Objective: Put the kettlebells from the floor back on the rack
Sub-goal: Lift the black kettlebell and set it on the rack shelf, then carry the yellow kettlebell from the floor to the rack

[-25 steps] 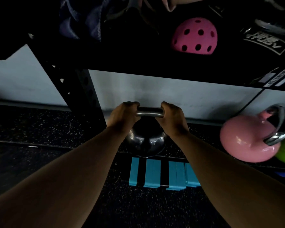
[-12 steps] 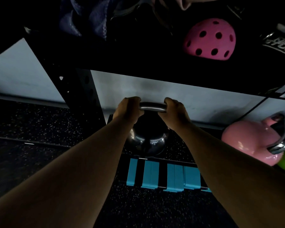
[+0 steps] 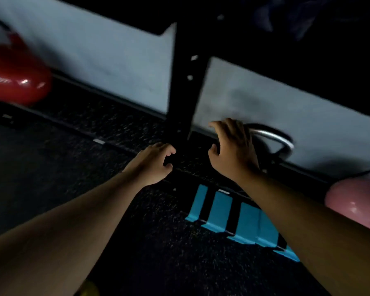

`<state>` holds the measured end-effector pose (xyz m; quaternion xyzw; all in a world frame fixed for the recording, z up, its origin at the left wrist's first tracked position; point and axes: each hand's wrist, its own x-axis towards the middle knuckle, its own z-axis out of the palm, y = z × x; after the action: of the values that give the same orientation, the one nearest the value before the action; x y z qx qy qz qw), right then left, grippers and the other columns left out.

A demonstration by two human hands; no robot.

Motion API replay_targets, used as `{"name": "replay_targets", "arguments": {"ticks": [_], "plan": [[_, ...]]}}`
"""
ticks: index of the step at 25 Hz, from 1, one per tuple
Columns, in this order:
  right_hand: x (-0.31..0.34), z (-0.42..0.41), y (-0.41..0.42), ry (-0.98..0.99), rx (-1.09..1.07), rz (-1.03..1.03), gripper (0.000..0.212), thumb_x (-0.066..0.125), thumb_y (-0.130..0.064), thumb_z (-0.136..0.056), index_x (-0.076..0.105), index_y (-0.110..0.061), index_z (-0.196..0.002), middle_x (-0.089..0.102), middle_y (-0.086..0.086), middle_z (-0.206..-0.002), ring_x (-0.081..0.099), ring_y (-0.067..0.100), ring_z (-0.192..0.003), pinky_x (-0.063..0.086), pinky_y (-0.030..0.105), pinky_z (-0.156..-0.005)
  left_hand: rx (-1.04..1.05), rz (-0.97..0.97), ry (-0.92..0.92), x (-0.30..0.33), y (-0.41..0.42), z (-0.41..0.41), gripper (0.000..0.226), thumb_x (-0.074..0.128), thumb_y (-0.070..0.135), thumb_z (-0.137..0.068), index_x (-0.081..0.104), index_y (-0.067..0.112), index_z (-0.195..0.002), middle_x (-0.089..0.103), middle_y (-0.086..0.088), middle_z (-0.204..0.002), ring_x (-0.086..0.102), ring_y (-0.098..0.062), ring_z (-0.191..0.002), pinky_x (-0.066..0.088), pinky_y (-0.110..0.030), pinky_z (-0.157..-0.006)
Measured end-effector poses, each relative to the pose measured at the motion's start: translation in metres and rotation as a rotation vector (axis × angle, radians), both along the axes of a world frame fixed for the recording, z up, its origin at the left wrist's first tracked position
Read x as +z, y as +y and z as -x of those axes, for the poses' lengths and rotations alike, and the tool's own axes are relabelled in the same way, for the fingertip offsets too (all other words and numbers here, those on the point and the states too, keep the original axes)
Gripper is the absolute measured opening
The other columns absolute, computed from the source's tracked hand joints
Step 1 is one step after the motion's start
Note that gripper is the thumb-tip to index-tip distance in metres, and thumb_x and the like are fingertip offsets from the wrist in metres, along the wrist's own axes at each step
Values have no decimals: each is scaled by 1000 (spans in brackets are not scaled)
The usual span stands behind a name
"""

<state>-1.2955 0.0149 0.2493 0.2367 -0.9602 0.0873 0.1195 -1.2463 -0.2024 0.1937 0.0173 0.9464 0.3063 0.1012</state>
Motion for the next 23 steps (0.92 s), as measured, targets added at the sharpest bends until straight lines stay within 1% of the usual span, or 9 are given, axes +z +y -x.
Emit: {"name": "replay_targets", "arguments": {"ticks": [3, 7, 11, 14, 17, 20, 23], "plan": [[-20, -45, -94, -117, 139, -53, 42, 58, -19, -70, 58, -19, -112, 60, 6, -106, 53, 34, -104, 45, 47, -90, 126, 0, -71, -20, -84, -74, 41, 59, 28, -89, 51, 28, -129, 57, 4, -128, 55, -17, -115, 47, -39, -94], [-54, -111, -205, -283, 354, -116, 33, 63, -18, -77, 59, -21, -109, 59, 3, -103, 53, 28, -98, 48, 43, -85, 327, -7, -175, -45, -182, -186, 45, 60, 27, -86, 49, 30, -130, 57, 5, -129, 56, -17, -113, 48, -41, -93], [-93, -195, -299, -487, 536, -220, 26, 60, -24, -87, 58, -24, -113, 58, 0, -108, 51, 24, -104, 44, 40, -90, 534, -51, -308, -83, -257, -321, 44, 62, 25, -81, 54, 29, -124, 60, 2, -124, 58, -21, -114, 49, -41, -93], [-131, -252, -338, -597, 643, -315, 24, 59, -27, -88, 58, -24, -111, 60, 0, -108, 52, 24, -106, 45, 41, -90, 646, -77, -385, -112, -273, -400, 43, 62, 25, -80, 57, 29, -122, 61, 0, -122, 58, -23, -113, 49, -40, -91], [-181, -306, -359, -683, 763, -440, 26, 58, -29, -86, 57, -25, -112, 59, 0, -110, 52, 24, -107, 44, 42, -90, 725, -74, -472, -151, -263, -464, 43, 64, 34, -81, 55, 31, -123, 59, 1, -123, 57, -23, -114, 49, -43, -92], [-234, -341, -358, -768, 830, -581, 31, 57, -27, -82, 55, -26, -113, 56, 1, -112, 49, 27, -109, 41, 42, -91, 789, -100, -554, -198, -241, -502, 47, 64, 40, -79, 54, 34, -124, 57, 2, -125, 54, -24, -117, 47, -46, -95], [-287, -355, -340, -834, 860, -768, 46, 60, -24, -77, 53, -27, -122, 51, 4, -120, 46, 30, -114, 39, 43, -94, 782, -101, -613, -243, -215, -519, 57, 66, 43, -76, 49, 34, -129, 53, 1, -131, 49, -26, -123, 45, -48, -98]]}}
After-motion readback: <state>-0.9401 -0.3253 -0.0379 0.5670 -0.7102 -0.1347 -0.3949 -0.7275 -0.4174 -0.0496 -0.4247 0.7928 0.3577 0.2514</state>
